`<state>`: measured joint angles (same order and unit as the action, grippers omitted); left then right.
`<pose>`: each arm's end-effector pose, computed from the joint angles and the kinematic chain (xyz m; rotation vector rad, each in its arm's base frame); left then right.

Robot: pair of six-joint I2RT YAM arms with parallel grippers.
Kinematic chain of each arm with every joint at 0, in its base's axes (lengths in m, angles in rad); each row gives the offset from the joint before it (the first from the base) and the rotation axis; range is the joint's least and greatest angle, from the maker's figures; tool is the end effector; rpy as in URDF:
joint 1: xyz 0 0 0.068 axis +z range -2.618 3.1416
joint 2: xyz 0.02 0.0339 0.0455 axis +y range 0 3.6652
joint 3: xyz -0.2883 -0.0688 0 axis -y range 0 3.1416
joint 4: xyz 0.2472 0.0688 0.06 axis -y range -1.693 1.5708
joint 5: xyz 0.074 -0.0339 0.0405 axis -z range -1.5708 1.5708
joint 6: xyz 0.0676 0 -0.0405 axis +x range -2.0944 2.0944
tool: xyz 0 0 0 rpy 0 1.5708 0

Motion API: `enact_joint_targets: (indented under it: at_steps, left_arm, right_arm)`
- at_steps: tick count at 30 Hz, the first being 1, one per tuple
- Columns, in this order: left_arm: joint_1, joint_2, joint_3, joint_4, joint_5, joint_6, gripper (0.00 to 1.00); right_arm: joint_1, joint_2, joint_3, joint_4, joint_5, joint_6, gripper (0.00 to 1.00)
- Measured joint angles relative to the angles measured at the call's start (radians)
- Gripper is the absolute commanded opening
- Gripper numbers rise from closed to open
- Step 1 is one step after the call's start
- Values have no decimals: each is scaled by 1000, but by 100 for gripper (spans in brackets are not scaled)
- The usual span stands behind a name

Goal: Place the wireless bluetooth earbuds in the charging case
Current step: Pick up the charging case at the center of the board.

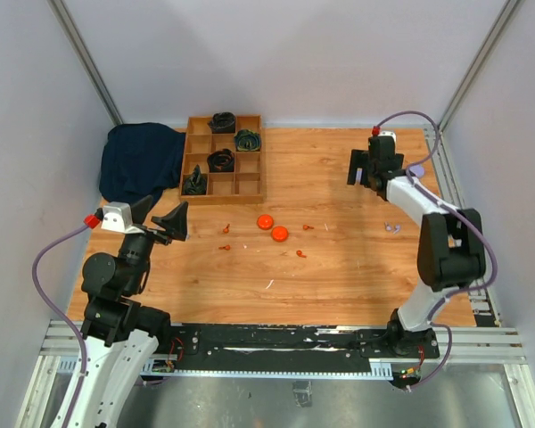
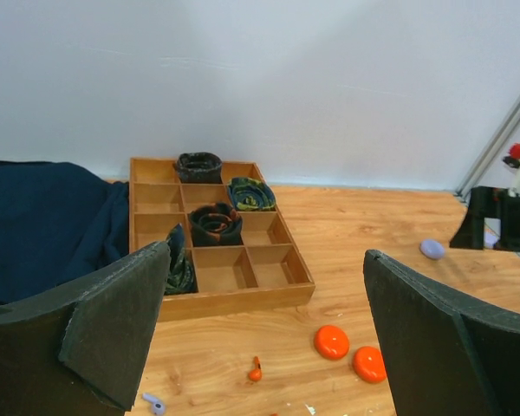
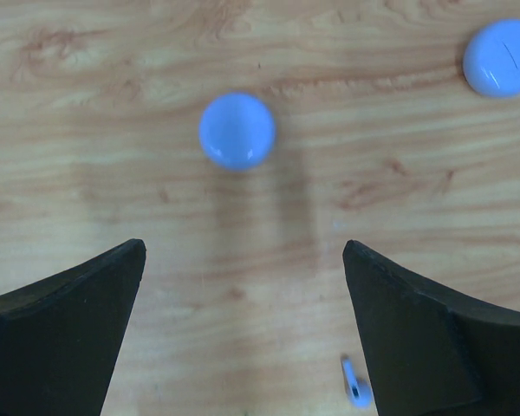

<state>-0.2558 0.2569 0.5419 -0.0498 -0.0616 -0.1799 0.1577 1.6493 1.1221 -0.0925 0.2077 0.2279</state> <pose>0.0969 -0.0210 0.3468 -0.0015 1.3434 -0.3275 0.3977 0.0491 0.2470 0.1927 2.1667 -0.0079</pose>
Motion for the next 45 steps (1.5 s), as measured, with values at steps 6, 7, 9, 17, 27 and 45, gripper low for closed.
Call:
enact_joint_targets:
  at_steps: [6,7,9,17,27,45]
  left_arm:
    - [-7,0,0,-5,-6,0,99]
    - [-8,0,0,-5,-6,0,99]
    - [-8,0,0,-5,-7,0,99]
    - [-8,0,0,-5,-7,0,99]
    - [-8,1,0,-5,-5,0,99]
    - [-8,1,0,-5,20,-1,99]
  right_arm:
    - [0,233,177,19,40,44,90]
    - [0,259,196,19,45,52,88]
    - [0,307,236,16,54,67,85]
    - [-1,430,327,2,58,118,74]
    - [-3,459,336,-18,47,158,57]
    - [-4,422,290,-22,-37,84,45]
